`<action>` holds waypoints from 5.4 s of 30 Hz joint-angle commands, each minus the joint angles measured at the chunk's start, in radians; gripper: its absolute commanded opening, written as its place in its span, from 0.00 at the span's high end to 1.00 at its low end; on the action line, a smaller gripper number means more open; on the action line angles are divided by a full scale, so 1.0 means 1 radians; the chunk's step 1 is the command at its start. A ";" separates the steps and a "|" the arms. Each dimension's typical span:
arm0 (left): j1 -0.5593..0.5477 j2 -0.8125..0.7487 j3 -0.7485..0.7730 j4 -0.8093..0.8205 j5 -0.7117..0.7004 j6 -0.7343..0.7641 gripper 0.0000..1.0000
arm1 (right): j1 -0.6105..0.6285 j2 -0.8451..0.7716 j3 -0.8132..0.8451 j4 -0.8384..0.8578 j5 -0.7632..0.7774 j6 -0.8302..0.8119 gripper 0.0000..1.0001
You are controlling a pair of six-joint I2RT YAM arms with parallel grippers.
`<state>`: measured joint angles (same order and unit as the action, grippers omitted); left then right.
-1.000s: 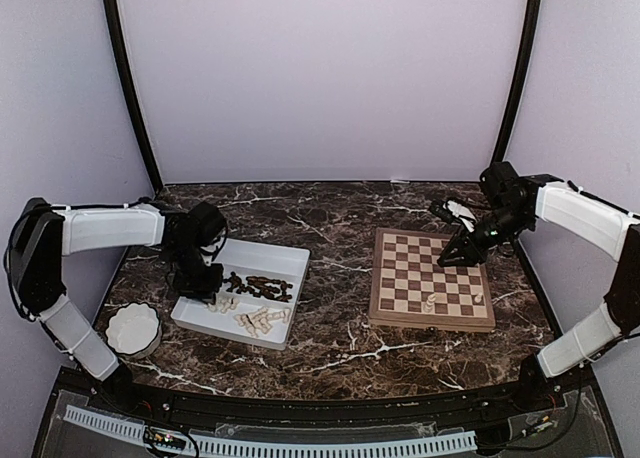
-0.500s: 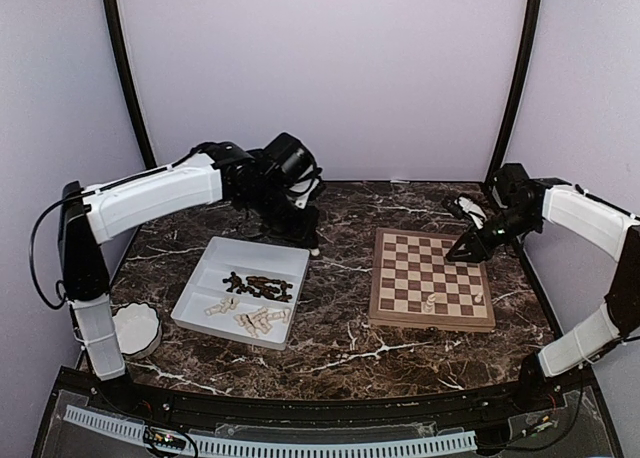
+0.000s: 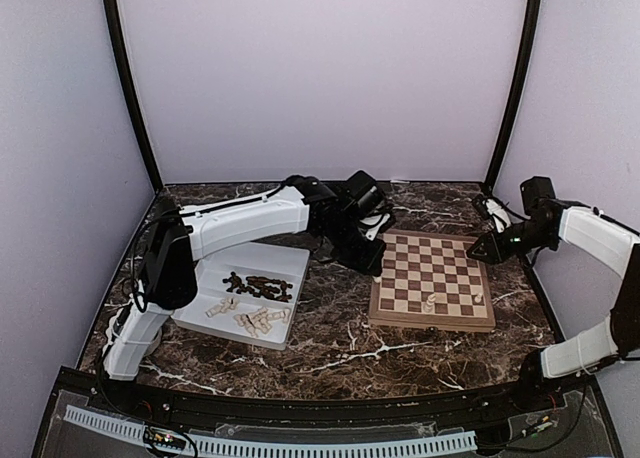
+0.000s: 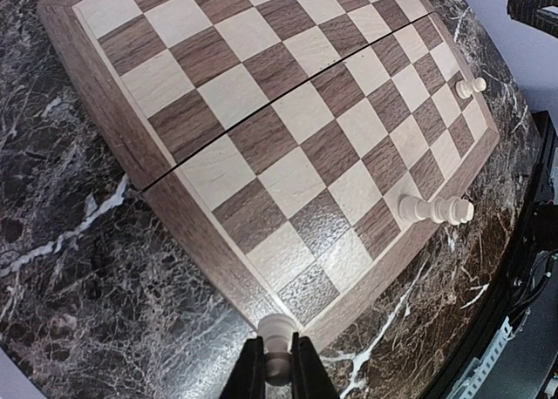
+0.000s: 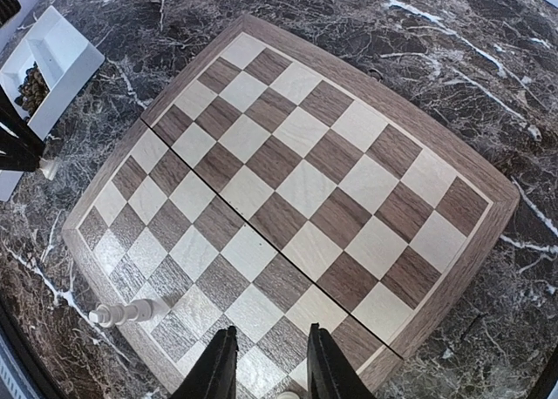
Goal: Set up the chess pieces on the board
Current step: Place the pawn on a2, then adjust the pawn at a2, then pick up the pawn from the storage box.
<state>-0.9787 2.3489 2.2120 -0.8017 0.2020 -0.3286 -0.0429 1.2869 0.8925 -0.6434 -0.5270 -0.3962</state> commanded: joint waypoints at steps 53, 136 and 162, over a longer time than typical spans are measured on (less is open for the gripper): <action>-0.026 0.027 0.084 -0.040 -0.015 0.044 0.67 | -0.002 -0.006 -0.050 0.100 -0.018 0.005 0.70; 0.382 -0.791 -1.214 0.111 -0.246 -0.199 0.62 | 0.767 0.252 0.343 -0.257 0.195 -0.196 0.81; 0.382 -0.673 -1.222 0.167 -0.205 -0.145 0.67 | 0.652 0.187 0.269 -0.214 0.174 -0.170 0.81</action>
<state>-0.6037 1.6768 1.0080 -0.6285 -0.0151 -0.4808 0.6136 1.4769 1.1625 -0.8639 -0.3374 -0.5678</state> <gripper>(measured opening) 0.313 0.193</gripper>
